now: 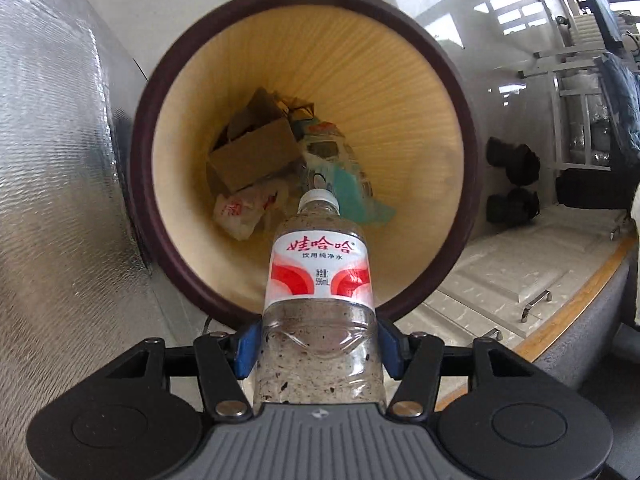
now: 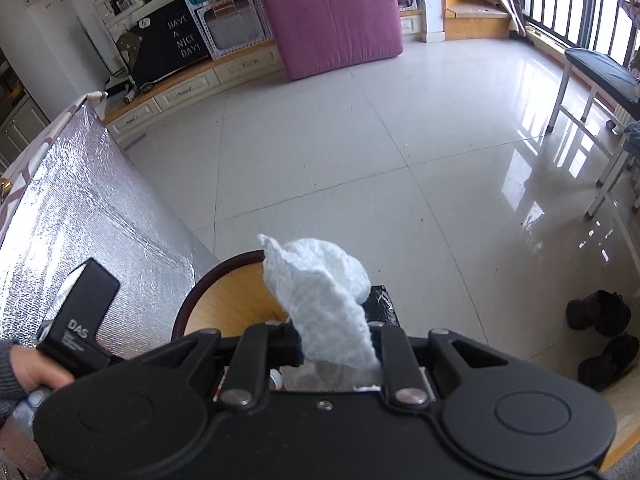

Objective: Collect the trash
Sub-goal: 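Lift the water bottle and tissue and carry both toward the wastebasket, then lower the bottle and tissue into the wastebasket and open both tools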

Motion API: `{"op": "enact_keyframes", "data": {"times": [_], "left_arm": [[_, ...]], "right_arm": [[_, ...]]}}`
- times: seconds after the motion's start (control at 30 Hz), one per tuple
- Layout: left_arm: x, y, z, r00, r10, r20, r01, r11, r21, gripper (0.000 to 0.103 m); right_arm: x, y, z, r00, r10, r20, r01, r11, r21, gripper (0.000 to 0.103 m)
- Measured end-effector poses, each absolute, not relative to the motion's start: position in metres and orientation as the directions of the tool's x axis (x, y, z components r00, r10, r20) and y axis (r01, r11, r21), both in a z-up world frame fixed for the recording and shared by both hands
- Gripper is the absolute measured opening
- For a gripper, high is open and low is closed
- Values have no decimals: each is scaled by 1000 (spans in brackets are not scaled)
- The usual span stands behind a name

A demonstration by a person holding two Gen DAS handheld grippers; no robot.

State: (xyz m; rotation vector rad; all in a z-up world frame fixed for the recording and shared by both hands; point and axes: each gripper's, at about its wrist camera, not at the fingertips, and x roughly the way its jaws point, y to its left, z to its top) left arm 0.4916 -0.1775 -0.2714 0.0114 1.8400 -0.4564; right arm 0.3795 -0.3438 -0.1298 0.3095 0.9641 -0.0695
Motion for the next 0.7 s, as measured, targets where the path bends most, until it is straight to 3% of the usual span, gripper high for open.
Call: {"op": "enact_keyframes", "data": {"times": [0.2, 0.23, 0.3, 0.7], "left_arm": [[504, -186, -287, -371, -218, -903, 212, 927, -311, 63], [506, -187, -287, -374, -221, -901, 206, 927, -313, 68], [508, -185, -284, -368, -251, -895, 190, 922, -337, 94], [502, -159, -255, -278, -292, -915, 196, 916, -351, 93]], "right_arm": [[392, -343, -139, 551, 92, -829, 178, 958, 225, 18], [393, -342, -142, 547, 96, -832, 176, 958, 227, 18], [398, -341, -149, 532, 106, -840, 174, 957, 231, 18], [432, -333, -192, 434, 183, -882, 176, 943, 282, 18]]}}
